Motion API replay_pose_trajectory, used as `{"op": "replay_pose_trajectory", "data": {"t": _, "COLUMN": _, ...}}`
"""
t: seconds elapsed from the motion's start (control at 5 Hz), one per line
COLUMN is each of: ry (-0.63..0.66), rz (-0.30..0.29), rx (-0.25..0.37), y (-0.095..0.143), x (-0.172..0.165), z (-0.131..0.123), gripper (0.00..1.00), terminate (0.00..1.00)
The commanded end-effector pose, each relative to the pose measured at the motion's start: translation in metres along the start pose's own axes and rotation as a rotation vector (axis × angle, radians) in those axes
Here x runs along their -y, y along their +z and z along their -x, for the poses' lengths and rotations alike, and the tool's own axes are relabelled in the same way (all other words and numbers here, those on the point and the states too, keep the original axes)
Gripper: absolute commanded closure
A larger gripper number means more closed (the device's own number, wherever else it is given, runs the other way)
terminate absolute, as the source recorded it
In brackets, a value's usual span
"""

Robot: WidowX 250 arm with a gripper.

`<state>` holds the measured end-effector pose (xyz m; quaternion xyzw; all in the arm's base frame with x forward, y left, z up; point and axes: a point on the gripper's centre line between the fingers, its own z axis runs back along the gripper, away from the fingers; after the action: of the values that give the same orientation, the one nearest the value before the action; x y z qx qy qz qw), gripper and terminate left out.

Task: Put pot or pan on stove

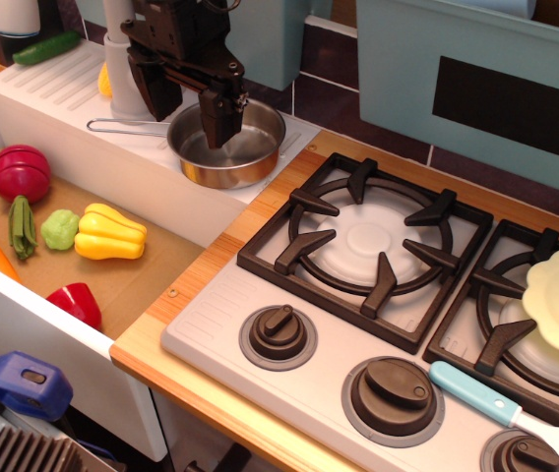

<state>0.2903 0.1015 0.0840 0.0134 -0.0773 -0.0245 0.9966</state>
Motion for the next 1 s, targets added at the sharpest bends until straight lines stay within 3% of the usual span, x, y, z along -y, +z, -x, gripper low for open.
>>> {"op": "replay_pose_trajectory", "data": {"t": 0.0, "ry": 0.000, "rz": 0.000, "rx": 0.000, "y": 0.000, "x": 0.000, "z": 0.000, "gripper": 0.00, "terminate": 0.00}}
{"op": "replay_pose_trajectory", "data": {"t": 0.4, "ry": -0.189, "rz": -0.018, "rx": 0.083, "y": -0.006, "x": 0.011, "z": -0.019, "gripper": 0.00, "terminate": 0.00}}
{"op": "replay_pose_trajectory", "data": {"t": 0.8, "ry": -0.221, "rz": 0.062, "rx": 0.154, "y": -0.032, "x": 0.018, "z": -0.018, "gripper": 0.00, "terminate": 0.00}}
